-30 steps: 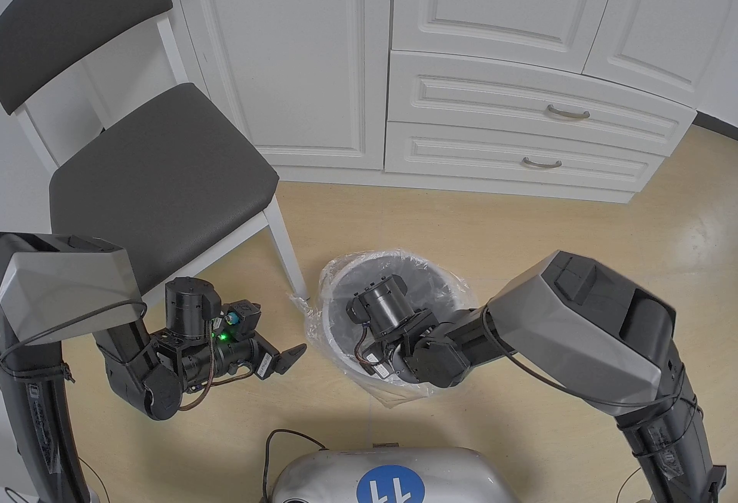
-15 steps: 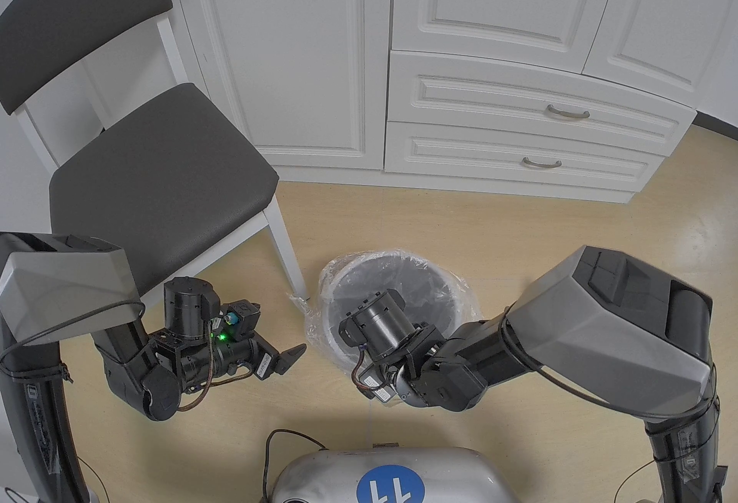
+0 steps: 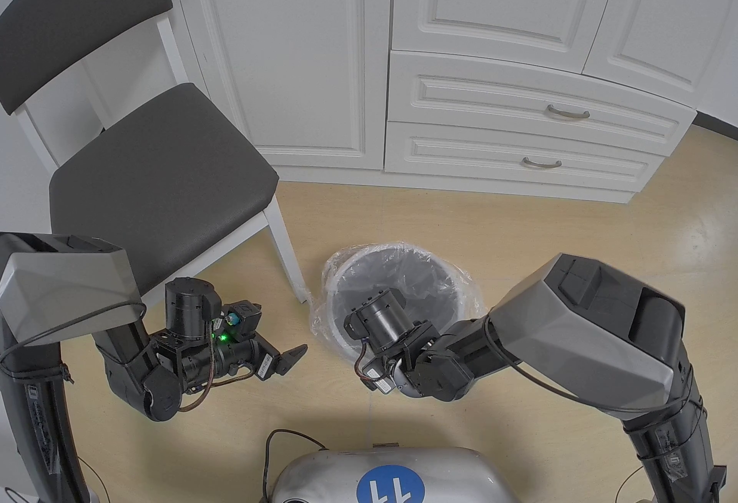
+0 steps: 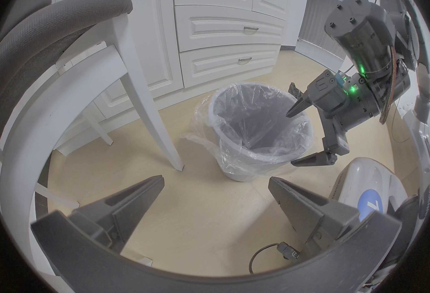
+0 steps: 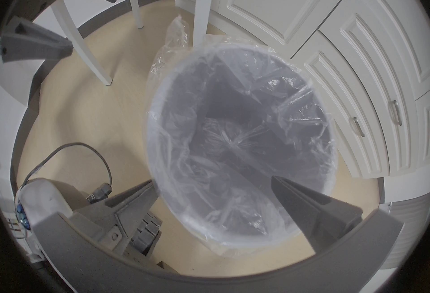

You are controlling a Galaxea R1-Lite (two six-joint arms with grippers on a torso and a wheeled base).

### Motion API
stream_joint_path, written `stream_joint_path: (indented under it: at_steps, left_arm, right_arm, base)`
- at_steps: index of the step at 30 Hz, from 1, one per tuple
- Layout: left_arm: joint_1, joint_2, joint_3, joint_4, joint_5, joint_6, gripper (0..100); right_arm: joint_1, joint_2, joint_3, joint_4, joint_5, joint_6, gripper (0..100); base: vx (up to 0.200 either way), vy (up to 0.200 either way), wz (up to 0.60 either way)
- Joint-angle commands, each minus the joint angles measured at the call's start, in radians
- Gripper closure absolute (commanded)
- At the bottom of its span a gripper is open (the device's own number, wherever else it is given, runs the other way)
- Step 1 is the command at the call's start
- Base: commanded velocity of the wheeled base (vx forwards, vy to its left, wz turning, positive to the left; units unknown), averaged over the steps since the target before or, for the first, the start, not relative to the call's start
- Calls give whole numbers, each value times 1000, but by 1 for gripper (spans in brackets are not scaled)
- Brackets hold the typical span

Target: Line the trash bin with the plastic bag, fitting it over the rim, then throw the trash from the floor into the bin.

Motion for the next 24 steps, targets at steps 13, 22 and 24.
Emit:
stream_joint_path:
  at_steps: [13,22,24]
  left_arm:
    - [1,9,-7,0,0,0,0]
    - [1,12,-10,0,0,0,0]
    - [1,12,-10,0,0,0,0]
  right_arm:
    - [-78,119,-163,-5,-9,7,0]
    - [-114,117,-215,-5,-9,4,0]
    - [-118,114,-223,-5,-7,4,0]
  base:
    - [0,0,0]
    - [0,0,0]
    - [0,0,0]
